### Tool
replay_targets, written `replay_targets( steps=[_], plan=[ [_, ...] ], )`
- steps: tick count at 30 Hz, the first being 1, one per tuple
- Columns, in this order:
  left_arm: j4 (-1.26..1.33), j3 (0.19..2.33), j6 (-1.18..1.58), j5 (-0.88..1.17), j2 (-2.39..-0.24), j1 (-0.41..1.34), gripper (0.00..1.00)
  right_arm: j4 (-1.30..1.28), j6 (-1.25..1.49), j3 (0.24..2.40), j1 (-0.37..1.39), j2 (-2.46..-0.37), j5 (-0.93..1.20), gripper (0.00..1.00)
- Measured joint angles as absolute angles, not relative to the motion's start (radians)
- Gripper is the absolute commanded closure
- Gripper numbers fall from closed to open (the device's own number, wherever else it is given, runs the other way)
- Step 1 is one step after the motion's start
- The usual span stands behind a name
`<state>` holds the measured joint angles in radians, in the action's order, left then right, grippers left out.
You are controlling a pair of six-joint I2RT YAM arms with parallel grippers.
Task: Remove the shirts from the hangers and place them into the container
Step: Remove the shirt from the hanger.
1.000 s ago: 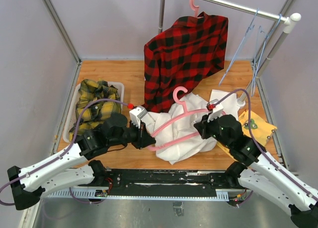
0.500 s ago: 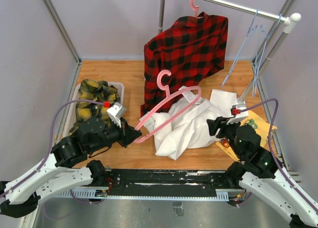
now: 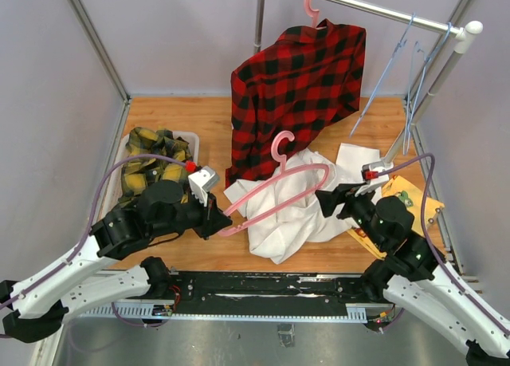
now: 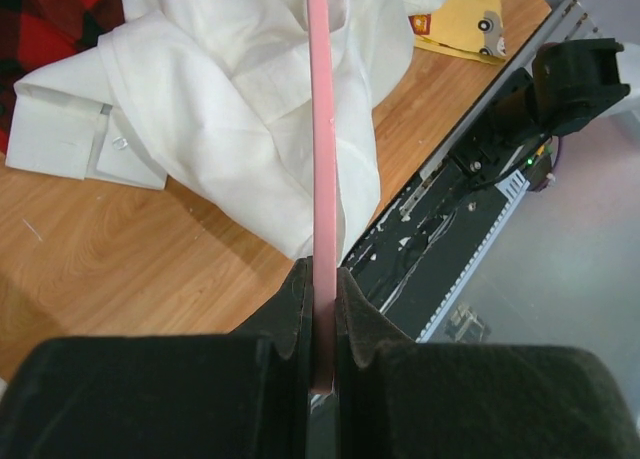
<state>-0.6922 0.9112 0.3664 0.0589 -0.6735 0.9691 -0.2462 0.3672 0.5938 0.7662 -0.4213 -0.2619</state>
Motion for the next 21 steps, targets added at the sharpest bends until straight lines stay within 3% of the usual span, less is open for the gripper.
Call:
replay_targets(
  steps=[16,21],
  plan=[
    [-0.691,0.911,0.356,0.115,-0.661,0.969,0.99,-0.111,0.458,0.545,0.766,-0.701,-0.311,0.32],
    [-0.695,0.911,0.355,0.086,-0.656,0.969,1.0,-0.096,0.471,0.545,0.766,-0.733,-0.327,0.4]
  ],
)
